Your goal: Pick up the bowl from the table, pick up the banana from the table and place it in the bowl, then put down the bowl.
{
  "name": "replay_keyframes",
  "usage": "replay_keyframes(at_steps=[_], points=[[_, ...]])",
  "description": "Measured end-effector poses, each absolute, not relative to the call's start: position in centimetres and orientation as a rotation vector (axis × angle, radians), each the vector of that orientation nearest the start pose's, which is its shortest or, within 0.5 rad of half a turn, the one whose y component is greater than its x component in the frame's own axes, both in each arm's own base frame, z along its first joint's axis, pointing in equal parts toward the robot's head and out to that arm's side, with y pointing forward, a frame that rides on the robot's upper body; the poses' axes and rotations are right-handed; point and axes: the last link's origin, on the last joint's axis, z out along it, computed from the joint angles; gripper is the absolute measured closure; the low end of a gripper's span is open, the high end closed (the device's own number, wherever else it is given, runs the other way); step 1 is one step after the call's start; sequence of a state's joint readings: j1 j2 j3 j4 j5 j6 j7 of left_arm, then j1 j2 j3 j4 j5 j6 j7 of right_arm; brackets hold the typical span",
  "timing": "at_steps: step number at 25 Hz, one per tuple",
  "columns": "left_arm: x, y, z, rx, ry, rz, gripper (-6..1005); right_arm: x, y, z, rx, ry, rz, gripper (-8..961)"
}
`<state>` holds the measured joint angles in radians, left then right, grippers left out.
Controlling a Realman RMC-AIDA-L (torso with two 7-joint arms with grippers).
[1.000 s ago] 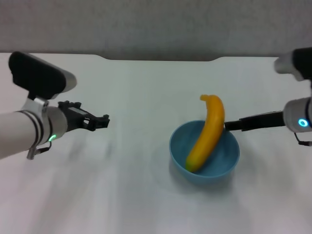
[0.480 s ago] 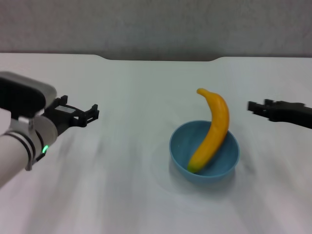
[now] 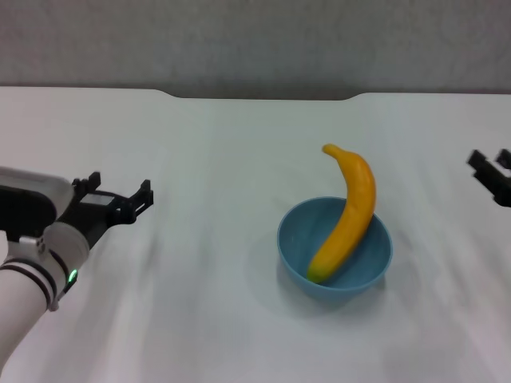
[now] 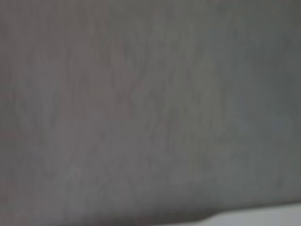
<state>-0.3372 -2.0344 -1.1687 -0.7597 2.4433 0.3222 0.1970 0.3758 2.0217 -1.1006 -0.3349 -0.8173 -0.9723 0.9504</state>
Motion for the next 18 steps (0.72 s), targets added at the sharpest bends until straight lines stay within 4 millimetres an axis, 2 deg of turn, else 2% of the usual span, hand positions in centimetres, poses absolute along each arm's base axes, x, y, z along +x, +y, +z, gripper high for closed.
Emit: replay_keyframes(at_steps=[3,8,12,18], points=[[-30.0,37.0,-4.5,-1.780,-0.806,-0.402,108,36.0,33.1,2.4,-1.690,0.834,0.844,365],[-30.8,35.9,-4.4,-1.732,-0.750,-0.490,108,37.0,31.3,2.2,-1.606,0.824,0.852,366],[-32.0,34.8,-4.4,-1.692,-0.819,-0.583,108,37.3,30.8,1.4,-1.610,0.850,0.827,365],[-33.8,34.8,-4.5,-1.679,-0.927,-0.544,108,37.5,30.8,1.1,-1.598,0.864,0.812,365]])
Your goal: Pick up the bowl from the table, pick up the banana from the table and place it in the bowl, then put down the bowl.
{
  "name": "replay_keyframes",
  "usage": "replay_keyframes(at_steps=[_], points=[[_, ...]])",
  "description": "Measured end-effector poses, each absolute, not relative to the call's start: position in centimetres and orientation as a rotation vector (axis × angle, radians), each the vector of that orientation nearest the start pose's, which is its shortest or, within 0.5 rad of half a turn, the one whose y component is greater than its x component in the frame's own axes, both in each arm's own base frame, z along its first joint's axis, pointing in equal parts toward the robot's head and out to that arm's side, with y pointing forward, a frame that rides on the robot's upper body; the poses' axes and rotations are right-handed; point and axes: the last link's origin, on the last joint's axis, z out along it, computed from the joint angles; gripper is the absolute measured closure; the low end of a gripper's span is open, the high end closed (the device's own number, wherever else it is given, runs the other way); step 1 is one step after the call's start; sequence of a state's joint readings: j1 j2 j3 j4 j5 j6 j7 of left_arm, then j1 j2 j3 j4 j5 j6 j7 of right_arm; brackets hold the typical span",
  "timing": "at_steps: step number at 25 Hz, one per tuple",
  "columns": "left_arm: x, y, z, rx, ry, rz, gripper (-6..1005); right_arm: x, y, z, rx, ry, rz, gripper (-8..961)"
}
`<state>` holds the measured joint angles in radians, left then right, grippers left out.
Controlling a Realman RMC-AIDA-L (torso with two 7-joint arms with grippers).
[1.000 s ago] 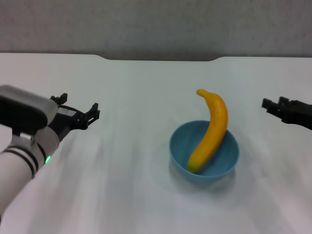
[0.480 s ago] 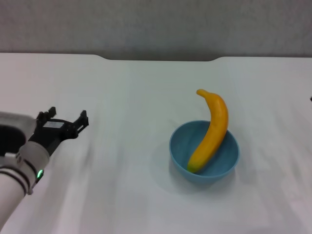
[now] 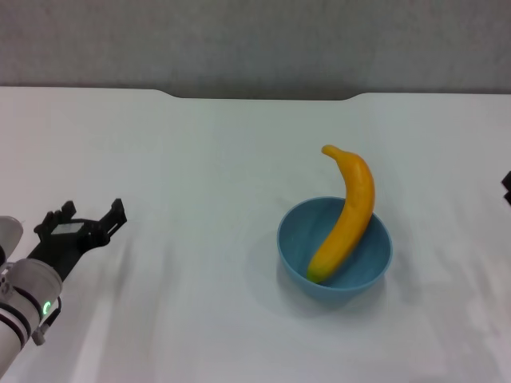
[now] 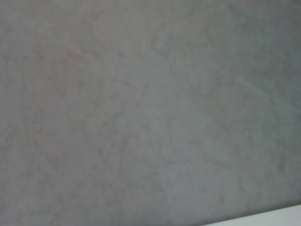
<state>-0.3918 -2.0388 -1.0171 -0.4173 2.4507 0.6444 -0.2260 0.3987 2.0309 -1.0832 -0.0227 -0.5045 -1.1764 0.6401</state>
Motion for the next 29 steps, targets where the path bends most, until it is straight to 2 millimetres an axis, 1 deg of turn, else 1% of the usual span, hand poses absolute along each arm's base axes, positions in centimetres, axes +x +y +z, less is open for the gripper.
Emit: replay_keyframes(at_steps=[2,7,11,15,19,21,22,24,29], points=[[-34.0,34.9,-4.7,-1.684,-0.950,-0.523,108,37.7,30.7,1.5,-1.565,0.862,0.818,364],[-34.0,35.0,-5.0,-1.691,-0.960,-0.510,108,38.5,29.9,2.9,-1.407,0.871,0.868,364],[-33.9,34.9,-5.1,-1.701,-0.949,-0.498,108,39.5,29.7,2.7,-1.355,0.926,0.828,364],[-33.7,35.2,-5.3,-1.743,-0.890,-0.441,108,40.0,30.2,2.0,-1.372,0.979,0.769,363],[-33.4,35.8,-5.8,-1.808,-0.821,-0.341,108,40.4,30.8,1.3,-1.391,1.036,0.707,364],[-33.2,36.0,-5.9,-1.828,-0.794,-0.311,108,40.6,31.2,0.9,-1.413,1.061,0.666,366],[-33.2,36.1,-6.0,-1.839,-0.772,-0.292,108,40.6,31.7,0.5,-1.435,1.082,0.625,366],[-33.0,36.1,-6.0,-1.849,-0.747,-0.279,108,40.6,31.9,0.4,-1.448,1.088,0.607,366],[-32.6,36.1,-6.1,-1.854,-0.721,-0.286,108,39.9,33.0,-0.1,-1.548,1.049,0.547,366]])
